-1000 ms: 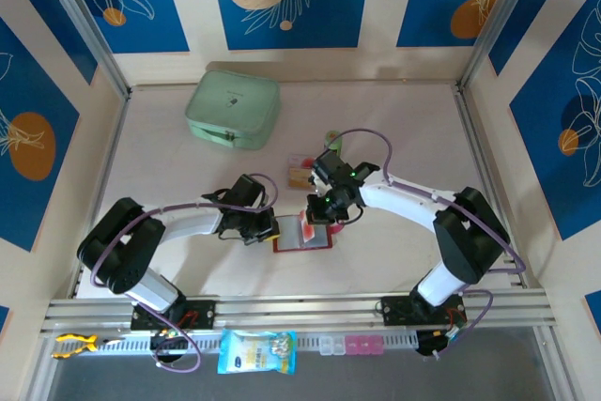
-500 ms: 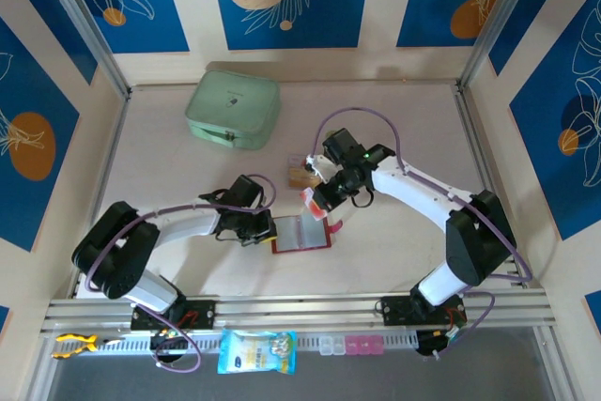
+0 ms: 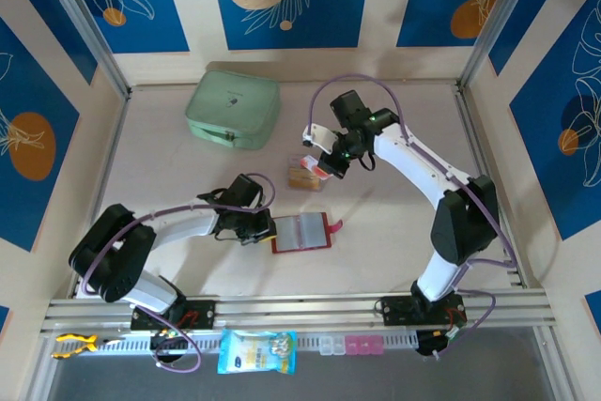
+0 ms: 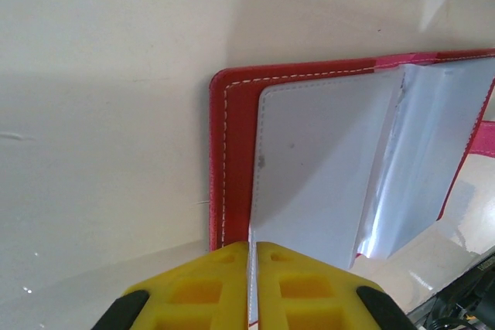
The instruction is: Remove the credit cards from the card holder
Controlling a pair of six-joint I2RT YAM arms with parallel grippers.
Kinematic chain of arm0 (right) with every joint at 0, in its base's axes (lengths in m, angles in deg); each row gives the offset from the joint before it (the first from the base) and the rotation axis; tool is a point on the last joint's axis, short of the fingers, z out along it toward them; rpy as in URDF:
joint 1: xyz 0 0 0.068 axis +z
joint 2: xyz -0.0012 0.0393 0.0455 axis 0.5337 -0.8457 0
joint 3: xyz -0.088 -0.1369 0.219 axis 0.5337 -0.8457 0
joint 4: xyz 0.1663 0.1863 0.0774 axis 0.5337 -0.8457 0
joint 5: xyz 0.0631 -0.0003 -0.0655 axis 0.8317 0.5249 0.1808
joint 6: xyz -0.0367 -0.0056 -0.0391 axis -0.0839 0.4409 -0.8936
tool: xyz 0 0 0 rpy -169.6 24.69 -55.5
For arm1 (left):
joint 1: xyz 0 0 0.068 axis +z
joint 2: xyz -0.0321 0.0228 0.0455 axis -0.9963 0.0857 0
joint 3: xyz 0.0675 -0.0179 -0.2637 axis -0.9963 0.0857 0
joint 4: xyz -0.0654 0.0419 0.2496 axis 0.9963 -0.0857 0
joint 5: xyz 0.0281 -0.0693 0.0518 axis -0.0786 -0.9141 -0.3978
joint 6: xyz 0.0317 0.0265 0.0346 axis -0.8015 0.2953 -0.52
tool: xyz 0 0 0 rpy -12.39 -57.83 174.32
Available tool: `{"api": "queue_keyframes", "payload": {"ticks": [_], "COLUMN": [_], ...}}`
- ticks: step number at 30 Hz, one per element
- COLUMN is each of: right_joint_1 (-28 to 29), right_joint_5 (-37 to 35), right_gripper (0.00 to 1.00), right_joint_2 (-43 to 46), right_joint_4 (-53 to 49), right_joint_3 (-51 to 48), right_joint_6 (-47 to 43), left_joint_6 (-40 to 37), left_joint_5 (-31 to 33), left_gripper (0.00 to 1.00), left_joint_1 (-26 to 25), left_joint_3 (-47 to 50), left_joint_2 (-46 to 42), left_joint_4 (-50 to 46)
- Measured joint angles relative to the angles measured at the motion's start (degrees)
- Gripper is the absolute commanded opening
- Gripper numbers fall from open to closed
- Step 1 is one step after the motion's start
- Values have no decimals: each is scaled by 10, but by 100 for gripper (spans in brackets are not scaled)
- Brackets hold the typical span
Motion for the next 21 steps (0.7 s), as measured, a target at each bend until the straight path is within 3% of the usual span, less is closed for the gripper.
{"api": "queue_keyframes", "payload": {"ticks": [21], "right_joint_1": [-18], "right_joint_5": [35], "right_gripper": [0], "right_joint_2": [-113], "right_joint_4": [-58], "right_joint_3": [142], "right_joint_6": [-70], "left_joint_6": [-15], "left_joint_5": [13], "left_gripper": [10], "left_joint_1": [14], "left_joint_3": [-14], "left_joint_2": [-37], "left_joint_4": [-17]}}
